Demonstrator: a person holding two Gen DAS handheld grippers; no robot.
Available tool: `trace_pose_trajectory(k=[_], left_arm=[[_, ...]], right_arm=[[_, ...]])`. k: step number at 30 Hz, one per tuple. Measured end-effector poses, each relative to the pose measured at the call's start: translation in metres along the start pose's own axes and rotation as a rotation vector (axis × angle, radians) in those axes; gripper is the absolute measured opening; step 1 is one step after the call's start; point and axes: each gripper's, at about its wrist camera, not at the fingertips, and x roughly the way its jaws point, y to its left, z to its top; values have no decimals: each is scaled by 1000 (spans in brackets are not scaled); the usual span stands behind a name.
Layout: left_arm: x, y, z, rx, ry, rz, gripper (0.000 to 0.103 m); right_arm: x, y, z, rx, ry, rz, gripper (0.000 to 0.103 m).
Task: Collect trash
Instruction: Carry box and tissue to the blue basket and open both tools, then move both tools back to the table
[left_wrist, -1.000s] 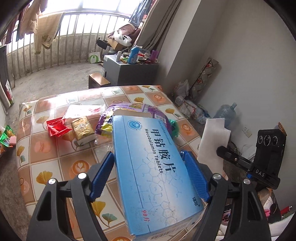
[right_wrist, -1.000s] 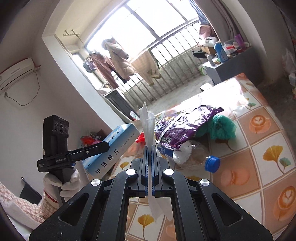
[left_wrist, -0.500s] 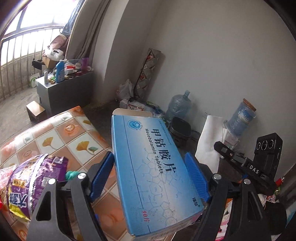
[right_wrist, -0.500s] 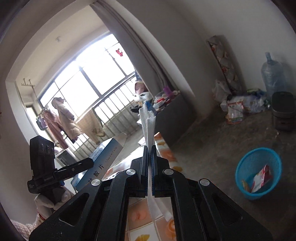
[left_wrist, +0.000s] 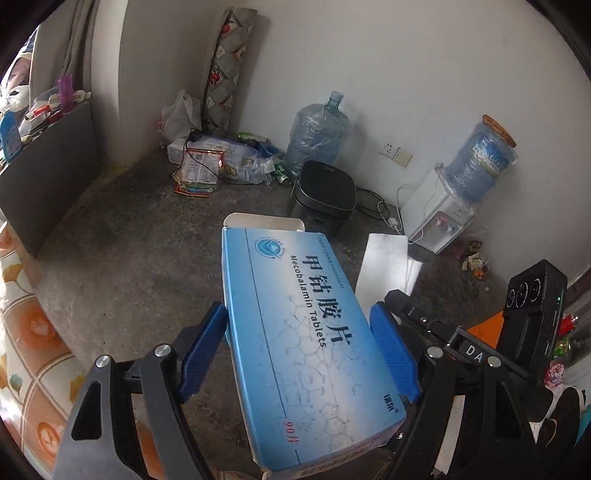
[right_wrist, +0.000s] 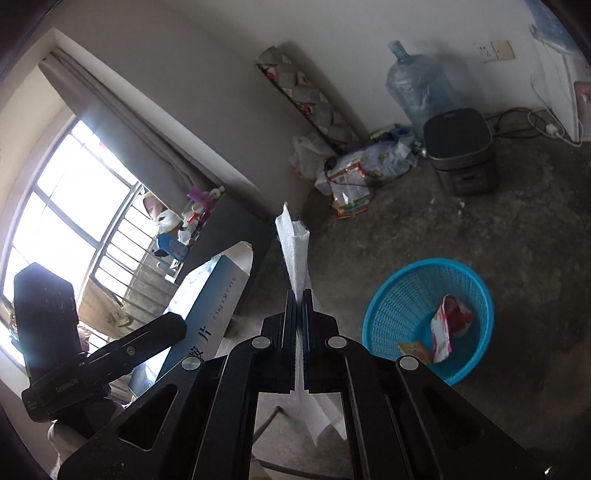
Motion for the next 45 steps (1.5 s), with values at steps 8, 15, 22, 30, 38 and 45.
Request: trace_pose_trajectory(k=[8,15,22,30,38,45], left_arm=[[115,19,10,-27,105,78,83],[115,17,6,-43,86,45,83],[32,-1,14,4,-98,-9,87],[-100,-18,2,109,-316,16,97],[-216,0,-37,117,-453,120,97],[-291,60,-85,-35,-441,198,97]], right_arm=[[109,-104,-2,229,161,-113,39],[116,-132,-26,280,200,-143,40],[54,-68,-18,105,27,-133,48],[-34,40,-25,-208,-224,-110,80],[-92,116,-57,-442,-477,-116,95],[-104,160,-89,-579,-519,-85,95]])
